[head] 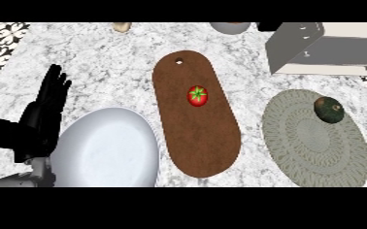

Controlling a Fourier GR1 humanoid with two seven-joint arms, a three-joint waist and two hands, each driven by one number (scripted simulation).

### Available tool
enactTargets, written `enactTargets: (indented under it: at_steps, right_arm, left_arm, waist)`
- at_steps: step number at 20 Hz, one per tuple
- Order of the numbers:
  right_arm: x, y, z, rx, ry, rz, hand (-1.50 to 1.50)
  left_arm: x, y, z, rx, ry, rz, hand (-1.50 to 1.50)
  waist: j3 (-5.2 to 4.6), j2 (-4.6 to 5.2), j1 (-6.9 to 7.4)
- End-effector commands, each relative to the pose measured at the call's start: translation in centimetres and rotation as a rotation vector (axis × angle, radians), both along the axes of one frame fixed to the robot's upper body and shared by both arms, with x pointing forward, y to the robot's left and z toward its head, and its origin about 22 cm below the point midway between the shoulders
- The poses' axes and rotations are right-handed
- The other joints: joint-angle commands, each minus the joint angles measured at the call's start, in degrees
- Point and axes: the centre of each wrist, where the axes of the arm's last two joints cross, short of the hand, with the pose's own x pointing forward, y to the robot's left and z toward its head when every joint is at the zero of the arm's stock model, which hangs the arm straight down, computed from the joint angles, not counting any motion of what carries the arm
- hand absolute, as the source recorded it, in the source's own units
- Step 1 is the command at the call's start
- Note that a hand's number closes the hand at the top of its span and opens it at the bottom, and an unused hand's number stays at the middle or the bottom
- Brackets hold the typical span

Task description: Pick the lemon from the placemat and place it in the tiered shelf

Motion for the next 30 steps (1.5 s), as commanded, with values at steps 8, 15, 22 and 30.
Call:
enactTargets:
  at_steps: [8,15,22,30]
  right_arm:
    - [3.0,-4.9,3.8,0.036,-0.07,-0.116,1.5]
    - [7.2,-4.7,0.7,0.09,-0.11,-0.123,1.5]
    - [12.9,-7.9,-0.9,0.081,-0.165,-0.157,1.5]
    - [16.1,-6.8,-4.7,0.04,-0.159,-0.135,1.5]
  left_arm:
    - [2.2,-1.2,-1.8,-0.003,-0.008,-0.031,0.0]
    - [1.3,1.0,-0.8,0.01,-0.001,-0.024,0.0]
    - [0.0,0.2,-0.2,0.016,-0.014,-0.034,0.0]
    - [0.7,-0.6,0.2,0.004,-0.016,-0.039,0.0]
  waist:
    - [0.09,0.44,0.92]
    - [0.09,0.37,1.12]
    - [0.14,0.57,2.18]
    - [0.18,0.84,2.73]
